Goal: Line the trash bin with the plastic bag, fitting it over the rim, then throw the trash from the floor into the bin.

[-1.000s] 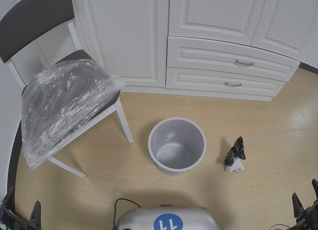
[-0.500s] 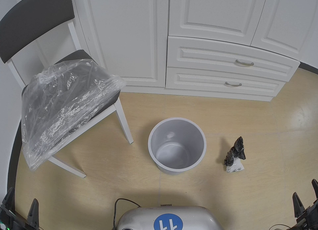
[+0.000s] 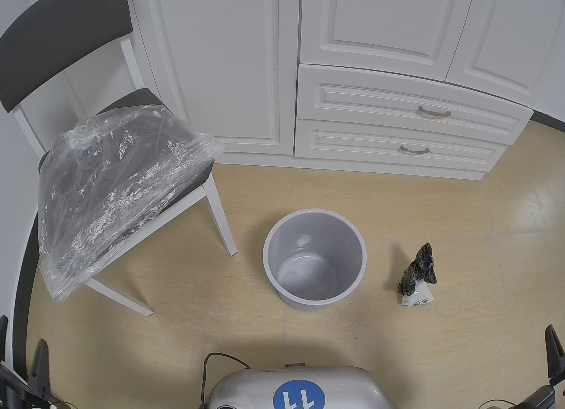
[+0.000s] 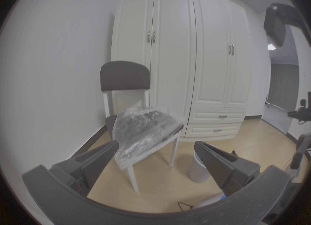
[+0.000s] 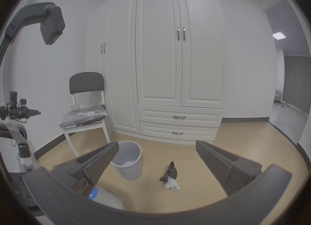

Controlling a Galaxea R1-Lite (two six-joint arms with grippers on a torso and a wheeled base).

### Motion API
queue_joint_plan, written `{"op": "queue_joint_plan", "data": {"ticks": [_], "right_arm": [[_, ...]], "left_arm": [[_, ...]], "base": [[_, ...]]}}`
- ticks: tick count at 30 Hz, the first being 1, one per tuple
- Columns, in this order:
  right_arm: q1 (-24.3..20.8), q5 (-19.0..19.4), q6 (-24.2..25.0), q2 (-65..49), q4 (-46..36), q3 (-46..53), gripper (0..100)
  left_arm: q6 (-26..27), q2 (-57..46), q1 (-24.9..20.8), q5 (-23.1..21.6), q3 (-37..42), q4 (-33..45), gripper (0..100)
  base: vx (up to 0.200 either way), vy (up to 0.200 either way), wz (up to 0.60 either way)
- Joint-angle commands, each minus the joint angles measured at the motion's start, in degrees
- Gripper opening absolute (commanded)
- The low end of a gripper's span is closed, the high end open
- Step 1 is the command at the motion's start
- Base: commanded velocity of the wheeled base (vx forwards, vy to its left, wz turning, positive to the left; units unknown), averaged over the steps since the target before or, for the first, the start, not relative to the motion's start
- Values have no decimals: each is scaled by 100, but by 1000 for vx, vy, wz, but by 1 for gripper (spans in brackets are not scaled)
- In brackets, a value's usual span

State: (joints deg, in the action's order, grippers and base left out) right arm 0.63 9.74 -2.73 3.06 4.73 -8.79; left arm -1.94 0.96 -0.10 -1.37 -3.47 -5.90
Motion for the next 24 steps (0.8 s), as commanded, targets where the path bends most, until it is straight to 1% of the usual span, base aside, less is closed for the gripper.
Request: {"op": "queue_joint_plan", "data": {"ticks": [1,2,4,5,6,7,8,9,10,13,14,15,16,17,18,20,21,22,23,24], "right_arm": [[60,46,45,1232,-157,-483,100],[68,37,106,1891,-121,-694,100],[68,37,71,2348,-121,-949,100],[68,37,53,2568,-113,-1081,100],[60,37,18,2841,-104,-1274,100],[60,37,18,2867,-104,-1292,100],[60,19,-8,3210,-86,-1573,100],[60,2,1,3447,-51,-1749,100],[60,-69,1,3640,10,-1890,100],[-37,-403,1,4036,283,-2109,100],[-37,-403,1,4036,283,-2109,100],[-239,-860,-17,4414,722,-2215,100],[-327,-983,-17,4502,845,-2224,100],[-591,-1343,1,4695,1153,-2224,100],[-591,-1343,1,4695,1153,-2224,100],[-1074,-2108,80,4871,1443,-2109,100],[-1347,-2424,194,4915,1513,-1995,100],[-1522,-2582,308,4941,1557,-1916,100],[-1619,-2653,387,4959,1584,-1872,100],[-1812,-2758,546,5003,1645,-1793,100]], "left_arm": [[-202,466,-122,-391,-1006,-175,100],[-8,976,-113,-356,-1208,133,100],[150,1530,-52,-110,-1358,326,100],[238,1802,1,154,-1428,388,100],[405,2154,106,567,-1472,405,100],[422,2198,124,629,-1472,405,100],[677,2646,256,1209,-1472,388,100],[800,2874,344,1552,-1454,379,100],[862,2997,405,1754,-1446,405,100],[932,3112,502,1886,-1419,476,100],[932,3112,502,1886,-1419,476,100],[1046,3129,704,1921,-1419,599,100],[1108,3112,774,1921,-1419,634,100],[1336,3050,950,1912,-1419,731,100],[1336,3050,950,1912,-1419,731,100],[1609,3033,1144,1859,-1314,906,100],[1653,3085,1135,1842,-1208,942,100],[1706,3120,1108,1842,-1164,959,100],[1741,3156,1100,1842,-1155,959,100],[1855,3217,1091,1833,-1155,959,100]], "base": [[0,0,0],[0,0,0],[0,0,0],[0,0,0],[0,0,0],[0,0,0],[0,0,0],[0,0,0],[0,0,0],[0,0,0],[0,0,0],[0,0,0],[0,0,0],[0,0,0],[0,0,0],[0,0,0],[0,0,0],[0,0,0],[0,0,0],[0,0,0]]}}
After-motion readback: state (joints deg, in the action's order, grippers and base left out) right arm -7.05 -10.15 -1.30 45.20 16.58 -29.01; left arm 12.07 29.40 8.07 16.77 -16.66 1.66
